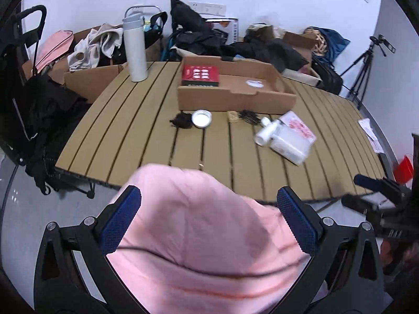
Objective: Organize objects
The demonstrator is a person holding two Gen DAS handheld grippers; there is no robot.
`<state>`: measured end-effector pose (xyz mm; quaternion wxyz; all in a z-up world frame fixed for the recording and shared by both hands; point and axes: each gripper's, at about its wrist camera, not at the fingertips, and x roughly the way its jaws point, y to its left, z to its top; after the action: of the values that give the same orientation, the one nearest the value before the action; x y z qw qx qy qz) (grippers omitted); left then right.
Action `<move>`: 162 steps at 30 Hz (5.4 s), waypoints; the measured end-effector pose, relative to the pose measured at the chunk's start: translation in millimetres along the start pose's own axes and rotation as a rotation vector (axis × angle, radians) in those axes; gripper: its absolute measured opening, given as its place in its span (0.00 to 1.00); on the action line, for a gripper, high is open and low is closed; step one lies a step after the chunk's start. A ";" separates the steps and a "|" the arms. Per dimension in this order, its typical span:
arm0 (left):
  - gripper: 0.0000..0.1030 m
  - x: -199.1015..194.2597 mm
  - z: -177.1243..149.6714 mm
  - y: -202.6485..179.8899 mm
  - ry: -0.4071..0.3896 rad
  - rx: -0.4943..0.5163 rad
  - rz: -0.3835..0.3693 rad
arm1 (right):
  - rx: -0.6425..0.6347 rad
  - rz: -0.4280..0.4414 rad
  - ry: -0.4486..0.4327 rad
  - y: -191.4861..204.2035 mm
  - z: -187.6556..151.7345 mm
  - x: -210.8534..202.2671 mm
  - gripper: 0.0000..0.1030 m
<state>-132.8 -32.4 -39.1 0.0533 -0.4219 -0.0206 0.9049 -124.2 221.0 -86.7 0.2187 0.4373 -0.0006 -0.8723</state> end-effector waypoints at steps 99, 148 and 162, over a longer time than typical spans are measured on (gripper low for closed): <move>1.00 19.6 221.0 -29.3 0.118 0.088 -0.013 | -0.011 -0.115 -0.001 -50.3 240.3 -8.8 0.88; 0.62 192.2 99.5 -2.8 0.141 -0.101 0.053 | 0.013 0.082 -0.015 -13.4 87.9 75.7 0.56; 0.05 244.8 98.8 23.6 0.209 -0.140 -0.061 | 0.046 -0.028 0.177 13.0 147.2 249.1 0.32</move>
<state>-366.6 -27.3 -163.9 0.0533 -0.5155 -0.0908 0.8504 -361.6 86.1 -183.2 0.1956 0.5174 0.0049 -0.8331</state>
